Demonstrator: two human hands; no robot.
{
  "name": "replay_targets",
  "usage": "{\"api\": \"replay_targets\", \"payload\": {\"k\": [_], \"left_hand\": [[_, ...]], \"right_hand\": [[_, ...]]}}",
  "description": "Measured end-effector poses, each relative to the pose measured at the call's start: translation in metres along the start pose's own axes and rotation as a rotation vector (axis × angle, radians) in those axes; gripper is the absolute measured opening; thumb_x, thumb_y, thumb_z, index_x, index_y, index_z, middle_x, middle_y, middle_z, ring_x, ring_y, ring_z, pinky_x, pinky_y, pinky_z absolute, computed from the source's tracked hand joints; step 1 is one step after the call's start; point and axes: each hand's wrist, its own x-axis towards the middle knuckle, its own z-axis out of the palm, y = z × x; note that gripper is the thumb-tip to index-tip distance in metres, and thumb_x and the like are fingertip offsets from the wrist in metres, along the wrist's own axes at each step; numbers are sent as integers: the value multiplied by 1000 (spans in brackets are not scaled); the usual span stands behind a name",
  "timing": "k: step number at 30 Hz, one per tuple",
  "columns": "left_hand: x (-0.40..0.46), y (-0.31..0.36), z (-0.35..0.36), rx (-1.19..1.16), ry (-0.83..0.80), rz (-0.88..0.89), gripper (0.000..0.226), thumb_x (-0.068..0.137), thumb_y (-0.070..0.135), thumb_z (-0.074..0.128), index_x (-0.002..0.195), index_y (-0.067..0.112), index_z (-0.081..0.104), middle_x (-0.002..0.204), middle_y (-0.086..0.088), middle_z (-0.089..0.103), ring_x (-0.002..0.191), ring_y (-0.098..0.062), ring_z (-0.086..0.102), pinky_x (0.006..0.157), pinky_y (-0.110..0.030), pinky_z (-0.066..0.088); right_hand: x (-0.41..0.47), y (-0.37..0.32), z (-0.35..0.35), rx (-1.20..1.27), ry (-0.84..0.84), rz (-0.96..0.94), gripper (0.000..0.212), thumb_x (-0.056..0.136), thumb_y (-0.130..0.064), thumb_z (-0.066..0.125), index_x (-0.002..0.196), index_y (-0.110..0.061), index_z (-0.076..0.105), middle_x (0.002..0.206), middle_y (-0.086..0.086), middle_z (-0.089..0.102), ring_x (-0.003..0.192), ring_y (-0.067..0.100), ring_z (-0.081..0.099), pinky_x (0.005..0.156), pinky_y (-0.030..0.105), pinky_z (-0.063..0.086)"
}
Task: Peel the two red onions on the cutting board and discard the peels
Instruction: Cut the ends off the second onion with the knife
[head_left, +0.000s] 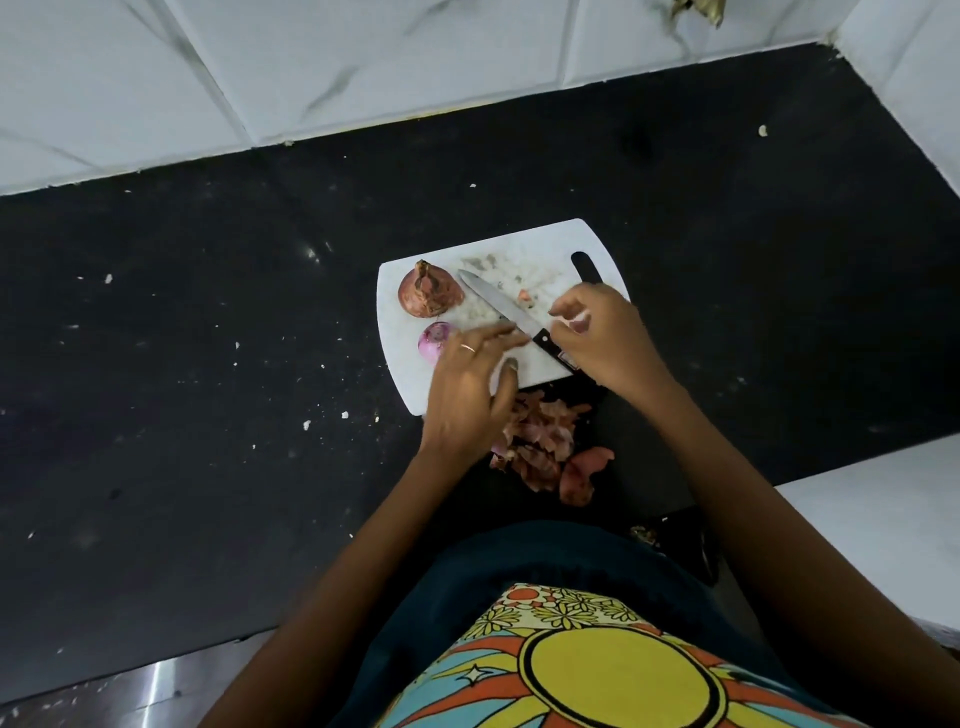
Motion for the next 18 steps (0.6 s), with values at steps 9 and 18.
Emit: {"api": "replay_targets", "payload": {"k": [9,18], "left_hand": [[45,-34,-26,34,196,-255,40,86,4,53,125,7,60,139,-12,47,123,-29,47,99,-32,47],[68,-45,-33,89,23,-411,53,85,7,63,135,19,54,134,-11,53,124,-23,49,93,-25,42]], "right_hand": [[37,-32,34,-27,-40,-123,26,87,-9,57,112,-11,63,112,7,58,103,21,56,88,33,47],[57,-54,66,76,-283,-133,43,93,-3,52,136,-8,49,134,10,56,122,24,52,104,35,40]]}}
